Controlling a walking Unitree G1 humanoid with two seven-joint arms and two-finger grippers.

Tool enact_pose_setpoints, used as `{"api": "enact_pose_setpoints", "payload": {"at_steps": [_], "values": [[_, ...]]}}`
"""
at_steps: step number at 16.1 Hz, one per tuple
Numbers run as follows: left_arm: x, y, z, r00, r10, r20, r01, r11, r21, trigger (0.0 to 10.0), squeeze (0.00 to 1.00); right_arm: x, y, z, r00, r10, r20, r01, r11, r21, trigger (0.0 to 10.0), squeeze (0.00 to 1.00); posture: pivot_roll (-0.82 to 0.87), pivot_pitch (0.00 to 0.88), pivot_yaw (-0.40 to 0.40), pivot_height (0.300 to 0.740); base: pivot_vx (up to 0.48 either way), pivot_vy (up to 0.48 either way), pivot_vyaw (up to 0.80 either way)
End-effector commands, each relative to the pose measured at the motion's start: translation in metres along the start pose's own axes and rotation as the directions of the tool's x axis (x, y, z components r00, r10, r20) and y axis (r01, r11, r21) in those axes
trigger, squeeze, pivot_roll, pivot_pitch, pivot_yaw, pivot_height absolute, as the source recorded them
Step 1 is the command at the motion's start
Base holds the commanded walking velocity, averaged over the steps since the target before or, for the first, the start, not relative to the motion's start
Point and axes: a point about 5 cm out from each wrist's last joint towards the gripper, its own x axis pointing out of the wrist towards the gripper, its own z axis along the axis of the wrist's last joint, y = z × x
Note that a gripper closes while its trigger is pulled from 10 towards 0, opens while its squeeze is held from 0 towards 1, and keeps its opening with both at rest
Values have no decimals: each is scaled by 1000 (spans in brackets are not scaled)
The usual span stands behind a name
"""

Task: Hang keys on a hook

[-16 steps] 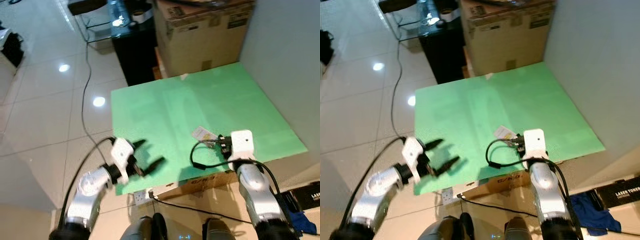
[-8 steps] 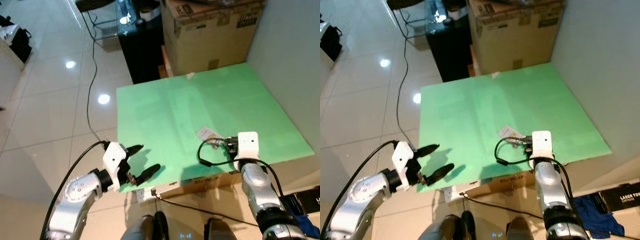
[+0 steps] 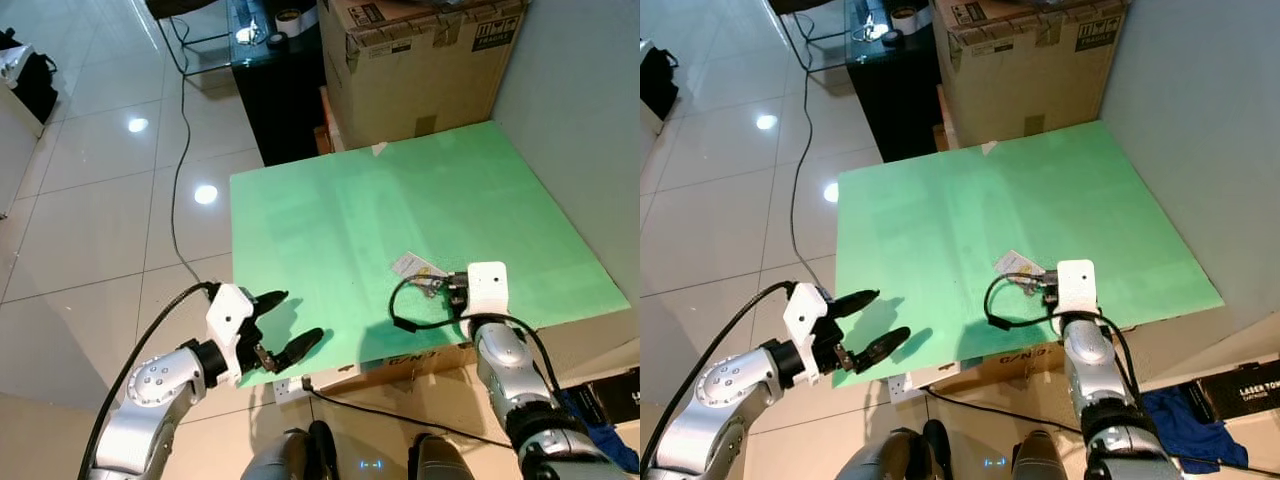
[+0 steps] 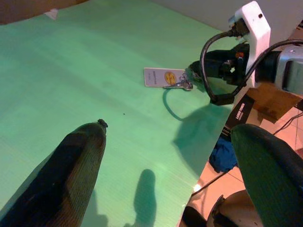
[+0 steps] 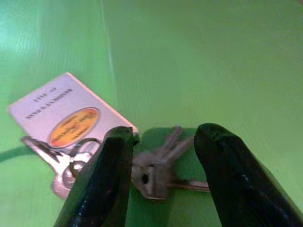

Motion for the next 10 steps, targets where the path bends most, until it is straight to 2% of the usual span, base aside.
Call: {"api": "enact_pose_setpoints", "payload": {"at_steps": [1, 2, 3, 10], "values": [[-3, -1, -2, 1000, 11, -10, -11, 1000, -8, 10000, 0, -2, 5, -8, 999, 20, -33, -18, 999, 34, 10000, 0, -53, 204, 159, 740, 0, 0, 0], [-2, -1, -1, 1000, 13, -11, -13, 1000, -9, 10000, 0, -1, 6, -9, 999, 25, -44, -22, 997, 72, 10000, 0, -53, 204, 158, 740, 0, 0, 0], [-2, -1, -1, 1000, 14, -11, -14, 1000, -10, 10000, 0, -1, 7, -9, 998, 32, -45, -28, 995, 93, 0, 0, -53, 204, 158, 740, 0, 0, 0], [5, 0, 1, 1000, 17, -4, -17, 1000, -6, 10000, 0, 0, 8, -10, 998, 40, -49, -33, 990, 134, 0, 0, -65, 204, 160, 740, 0, 0, 0]]}}
